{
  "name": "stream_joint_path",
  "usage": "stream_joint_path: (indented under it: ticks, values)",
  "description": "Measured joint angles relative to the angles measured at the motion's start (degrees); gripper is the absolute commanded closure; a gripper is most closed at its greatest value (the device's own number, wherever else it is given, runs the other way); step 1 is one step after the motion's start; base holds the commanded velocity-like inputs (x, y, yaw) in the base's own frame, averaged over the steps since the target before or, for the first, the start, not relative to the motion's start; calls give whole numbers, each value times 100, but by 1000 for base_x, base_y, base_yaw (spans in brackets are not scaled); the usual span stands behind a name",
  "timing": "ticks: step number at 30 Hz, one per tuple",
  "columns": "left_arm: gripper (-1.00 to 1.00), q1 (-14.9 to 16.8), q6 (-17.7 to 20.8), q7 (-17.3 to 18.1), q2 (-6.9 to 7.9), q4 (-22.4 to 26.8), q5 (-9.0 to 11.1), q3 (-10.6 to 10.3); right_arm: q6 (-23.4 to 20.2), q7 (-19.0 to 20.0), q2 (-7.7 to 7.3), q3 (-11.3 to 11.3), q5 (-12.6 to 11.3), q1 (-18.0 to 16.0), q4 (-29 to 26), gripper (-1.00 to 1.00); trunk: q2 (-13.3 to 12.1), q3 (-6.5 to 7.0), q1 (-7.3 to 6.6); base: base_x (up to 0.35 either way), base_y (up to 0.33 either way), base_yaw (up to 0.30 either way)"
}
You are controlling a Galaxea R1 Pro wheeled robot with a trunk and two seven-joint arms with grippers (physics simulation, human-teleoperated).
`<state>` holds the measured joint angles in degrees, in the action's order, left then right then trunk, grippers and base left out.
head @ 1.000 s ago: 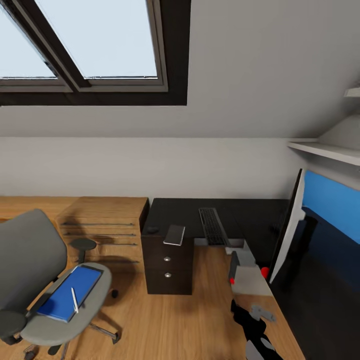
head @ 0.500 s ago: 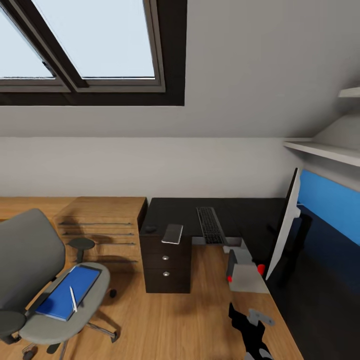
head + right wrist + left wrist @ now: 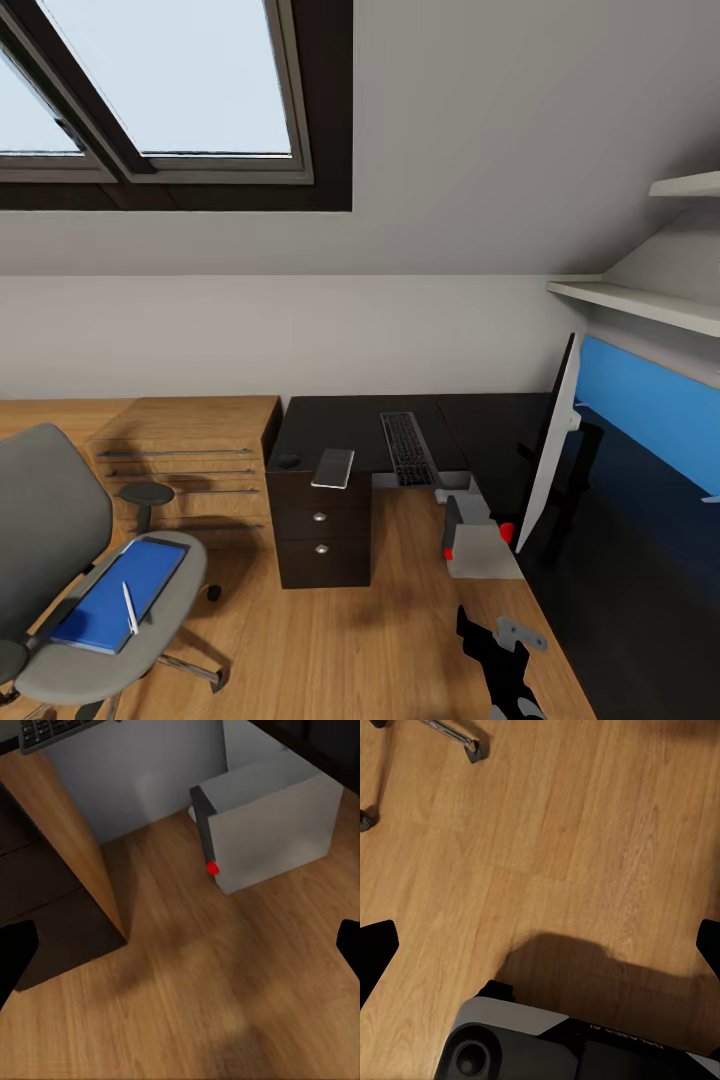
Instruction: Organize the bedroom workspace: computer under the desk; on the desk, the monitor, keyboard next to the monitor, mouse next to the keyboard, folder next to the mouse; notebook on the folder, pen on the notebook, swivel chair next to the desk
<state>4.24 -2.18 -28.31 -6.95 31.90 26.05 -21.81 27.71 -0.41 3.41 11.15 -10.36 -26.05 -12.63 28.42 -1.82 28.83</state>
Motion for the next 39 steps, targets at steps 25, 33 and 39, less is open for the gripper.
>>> stream_joint_path:
  ticks: [25, 33, 39]
  values:
    - [-100, 0, -5, 0, 10, -1, 7, 5, 953, -46, -763, 336, -487, -3, -1026, -100, 0, 0, 0, 0, 0, 0]
    - [-100, 0, -5, 6, 20, 1, 7, 5, 956, -40, -1325, 419, -980, 0, -1094, -100, 0, 0, 0, 0, 0, 0]
    - [-100, 0, -5, 6, 21, 4, 7, 9, 632, -34, -1847, 431, -1402, 0, -1114, -100, 0, 0, 0, 0, 0, 0]
